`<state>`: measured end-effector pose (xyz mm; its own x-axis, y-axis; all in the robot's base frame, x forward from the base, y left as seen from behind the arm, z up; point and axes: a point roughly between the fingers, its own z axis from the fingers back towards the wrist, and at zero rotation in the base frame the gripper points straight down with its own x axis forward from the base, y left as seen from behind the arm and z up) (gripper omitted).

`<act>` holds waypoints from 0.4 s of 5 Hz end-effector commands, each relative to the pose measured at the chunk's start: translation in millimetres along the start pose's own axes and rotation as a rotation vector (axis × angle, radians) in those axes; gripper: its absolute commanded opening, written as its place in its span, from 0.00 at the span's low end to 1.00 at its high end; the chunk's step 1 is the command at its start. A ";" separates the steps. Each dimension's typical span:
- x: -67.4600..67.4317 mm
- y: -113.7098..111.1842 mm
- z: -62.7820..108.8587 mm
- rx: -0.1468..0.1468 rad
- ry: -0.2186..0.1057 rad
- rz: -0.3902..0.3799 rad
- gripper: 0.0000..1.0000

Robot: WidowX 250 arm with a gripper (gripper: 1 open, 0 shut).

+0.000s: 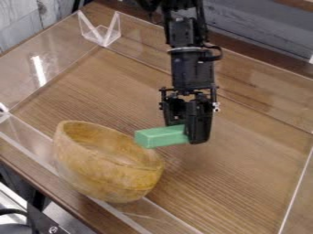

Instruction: Remove the green block from inside the brown bowl and put it on the table

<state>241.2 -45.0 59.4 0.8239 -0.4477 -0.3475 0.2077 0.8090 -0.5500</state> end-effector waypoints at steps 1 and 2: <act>4.0 -5.6 10.0 0.027 -0.020 -0.031 0.00; 5.2 -6.9 8.8 0.029 -0.009 -0.040 0.00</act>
<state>241.3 -49.9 58.1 0.8070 -0.4715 -0.3557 0.2234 0.8012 -0.5551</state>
